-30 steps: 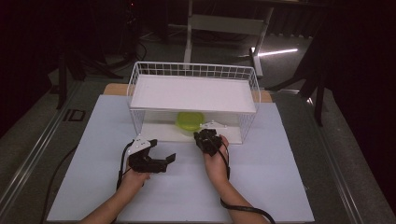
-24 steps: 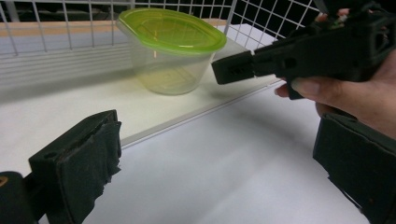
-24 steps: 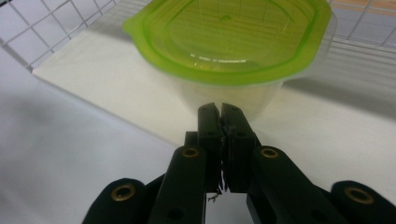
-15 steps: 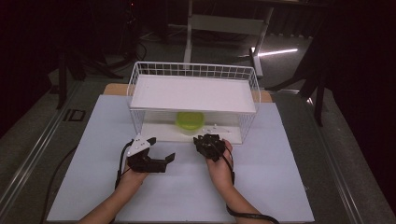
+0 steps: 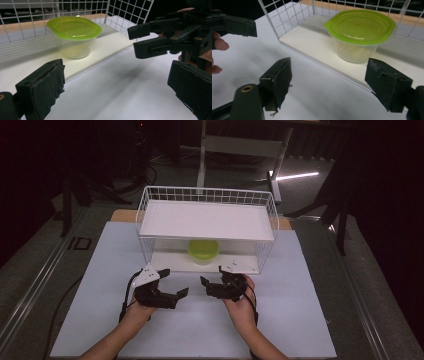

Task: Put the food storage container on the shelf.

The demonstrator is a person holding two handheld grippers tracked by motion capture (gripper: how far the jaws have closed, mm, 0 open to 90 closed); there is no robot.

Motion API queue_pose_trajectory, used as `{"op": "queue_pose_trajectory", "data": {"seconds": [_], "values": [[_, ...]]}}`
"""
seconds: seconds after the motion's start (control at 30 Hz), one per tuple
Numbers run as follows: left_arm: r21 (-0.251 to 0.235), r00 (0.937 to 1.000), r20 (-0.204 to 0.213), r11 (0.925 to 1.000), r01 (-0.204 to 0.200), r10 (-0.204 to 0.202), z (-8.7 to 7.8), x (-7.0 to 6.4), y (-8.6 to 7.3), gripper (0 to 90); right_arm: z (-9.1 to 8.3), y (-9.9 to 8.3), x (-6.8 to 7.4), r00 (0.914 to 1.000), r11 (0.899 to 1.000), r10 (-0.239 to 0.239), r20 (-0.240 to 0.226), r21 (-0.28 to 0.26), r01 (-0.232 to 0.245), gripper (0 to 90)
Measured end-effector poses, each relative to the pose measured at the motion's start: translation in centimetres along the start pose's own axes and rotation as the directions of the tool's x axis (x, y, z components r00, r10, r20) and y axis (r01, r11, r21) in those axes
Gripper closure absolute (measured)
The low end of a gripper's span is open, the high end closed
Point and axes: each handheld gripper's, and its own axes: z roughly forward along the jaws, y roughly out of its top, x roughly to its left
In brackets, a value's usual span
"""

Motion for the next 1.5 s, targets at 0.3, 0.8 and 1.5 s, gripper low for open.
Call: {"op": "queue_pose_trajectory", "data": {"seconds": [0.3, 0.8, 1.5], "values": [[0.012, 0.9992, 0.038, 0.9999, -0.009, 0.008, -0.9, -0.4, -0.3, 2.0, -1.5, -0.5, 0.1, 0.9995, 0.999, -0.031, -0.004, -0.018, 0.031, 15.4], [0.002, 0.9987, 0.05, 1.0, 0.001, -0.001, -4.0, 0.0, -1.4, 2.0, -4.6, -2.0, -0.3, 0.9977, 0.999, -0.049, -0.048, -0.022, 0.048, 15.2], [0.031, 0.9999, 0.012, 0.9995, 0.004, -0.004, -8.4, 1.0, -4.1, 2.1, -9.0, -4.8, -2.4, 0.999, 0.999, -0.044, -0.002, -0.018, 0.044, 16.8]]}}
